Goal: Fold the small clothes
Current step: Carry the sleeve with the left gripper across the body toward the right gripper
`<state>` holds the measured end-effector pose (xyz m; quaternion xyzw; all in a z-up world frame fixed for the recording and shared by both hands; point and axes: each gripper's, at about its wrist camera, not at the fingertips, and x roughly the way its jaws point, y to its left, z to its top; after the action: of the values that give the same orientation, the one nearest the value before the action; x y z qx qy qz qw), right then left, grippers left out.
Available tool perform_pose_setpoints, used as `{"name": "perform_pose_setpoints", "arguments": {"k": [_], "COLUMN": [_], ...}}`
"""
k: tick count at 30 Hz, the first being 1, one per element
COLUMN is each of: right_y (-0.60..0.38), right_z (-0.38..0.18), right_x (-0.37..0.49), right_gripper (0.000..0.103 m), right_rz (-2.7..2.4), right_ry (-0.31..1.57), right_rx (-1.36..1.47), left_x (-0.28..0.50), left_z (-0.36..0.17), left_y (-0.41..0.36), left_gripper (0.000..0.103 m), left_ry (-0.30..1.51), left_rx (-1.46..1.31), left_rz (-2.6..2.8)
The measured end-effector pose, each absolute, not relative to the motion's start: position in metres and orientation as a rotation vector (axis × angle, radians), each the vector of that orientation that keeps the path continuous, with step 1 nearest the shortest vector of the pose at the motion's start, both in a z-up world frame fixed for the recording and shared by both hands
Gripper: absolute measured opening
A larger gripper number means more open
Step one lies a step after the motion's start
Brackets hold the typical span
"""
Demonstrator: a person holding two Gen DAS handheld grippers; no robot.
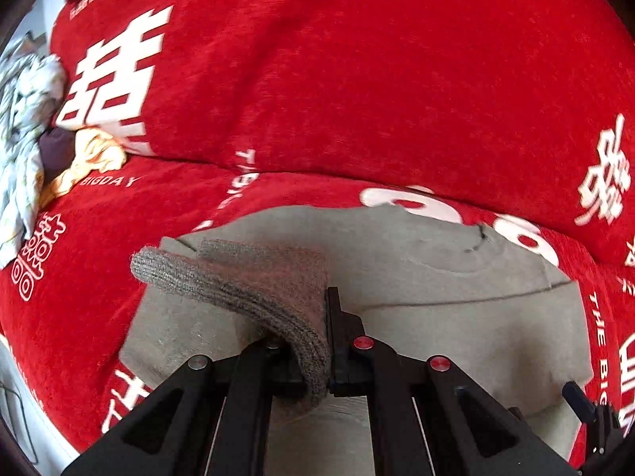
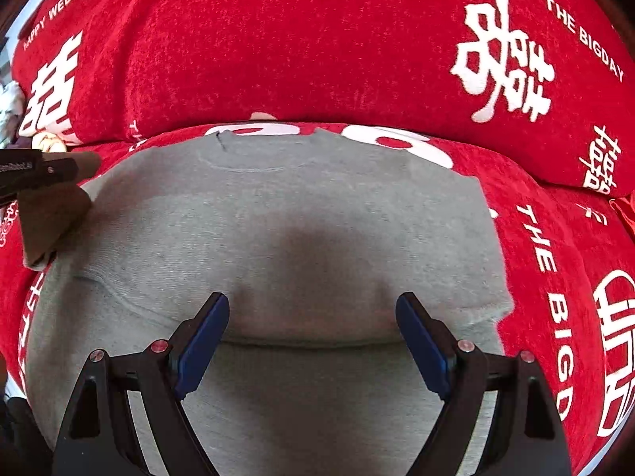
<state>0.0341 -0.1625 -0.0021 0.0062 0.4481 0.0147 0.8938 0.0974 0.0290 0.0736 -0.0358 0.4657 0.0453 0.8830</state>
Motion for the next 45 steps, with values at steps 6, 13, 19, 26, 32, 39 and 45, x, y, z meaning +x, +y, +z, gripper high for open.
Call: {"name": "perform_pose_setpoints", "arguments": {"k": [6, 13, 19, 26, 32, 39, 45], "right_y": [-0.181, -0.209, -0.23, -0.256, -0.27, -0.275, -0.278], "right_z": [0.004, 0.004, 0.005, 0.009, 0.011, 0.008, 0.005], "right_x": [0.032, 0.034, 0.033, 0.032, 0.032, 0.03, 0.027], "right_gripper": [0.088, 0.088, 0.088, 0.088, 0.088, 0.088, 0.088], "right_rz": [0.018, 0.008, -0.001, -0.024, -0.03, -0.027, -0.028], "right_ry": [0.912, 0.962, 0.951, 0.941, 0.934, 0.943, 0.947], "right_rx": [0.014, 0.033, 0.061, 0.103, 0.13, 0.132, 0.122], "left_x": [0.095, 0.09, 0.085, 0.082, 0.086, 0.092, 0.093], "left_z": [0.072, 0.077, 0.08, 0.073, 0.061, 0.045, 0.041], "left_y": [-0.011, -0.053, -0.092, -0.132, -0.15, -0.16, -0.168], "left_gripper": [0.007, 0.007, 0.007, 0.006, 0.006, 0.006, 0.007], "left_ry": [0.979, 0.977, 0.976, 0.993, 1.03, 1.084, 1.079], "left_rx": [-0.022, 0.026, 0.074, 0.11, 0.114, 0.093, 0.114], "left_rz": [0.053, -0.003, -0.049, -0.091, -0.116, -0.146, -0.195]}}
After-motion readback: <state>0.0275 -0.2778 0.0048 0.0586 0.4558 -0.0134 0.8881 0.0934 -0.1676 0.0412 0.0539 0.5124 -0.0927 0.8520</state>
